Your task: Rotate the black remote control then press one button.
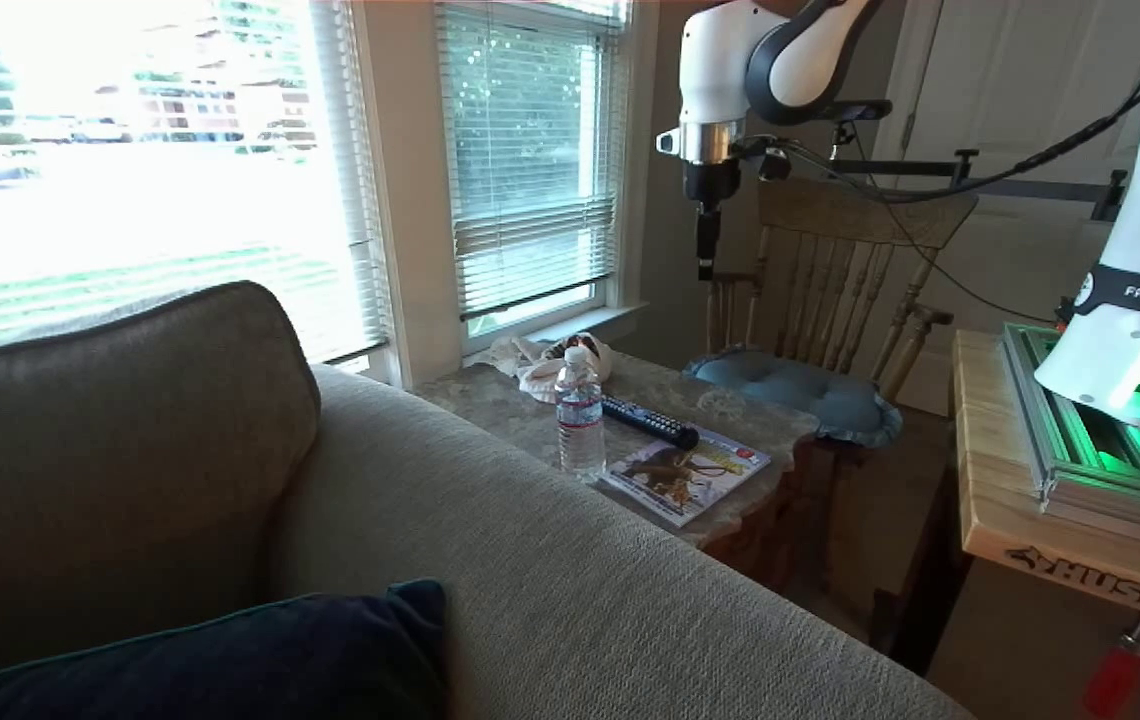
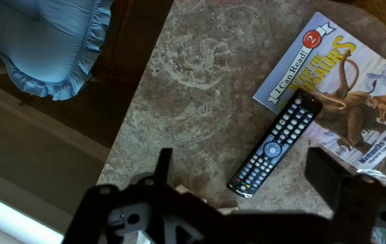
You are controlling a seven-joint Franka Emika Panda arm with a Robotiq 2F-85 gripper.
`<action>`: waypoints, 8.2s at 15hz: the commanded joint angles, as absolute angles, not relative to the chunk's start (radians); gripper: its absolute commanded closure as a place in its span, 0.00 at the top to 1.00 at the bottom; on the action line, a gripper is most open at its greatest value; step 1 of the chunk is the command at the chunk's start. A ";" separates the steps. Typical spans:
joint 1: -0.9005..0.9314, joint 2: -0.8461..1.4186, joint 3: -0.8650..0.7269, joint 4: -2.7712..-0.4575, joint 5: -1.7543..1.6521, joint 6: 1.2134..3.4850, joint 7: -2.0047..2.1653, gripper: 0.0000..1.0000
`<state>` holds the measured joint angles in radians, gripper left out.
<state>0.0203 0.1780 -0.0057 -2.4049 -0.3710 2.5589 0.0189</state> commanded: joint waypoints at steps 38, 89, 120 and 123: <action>-0.073 0.889 0.171 -1.935 0.078 2.796 -0.056 1.00; 0.069 0.918 0.003 -1.953 0.048 2.883 0.093 0.78; 0.085 0.956 -0.008 -1.935 0.032 2.864 0.087 1.00; 0.086 0.960 -0.010 -1.934 0.032 2.866 0.087 0.74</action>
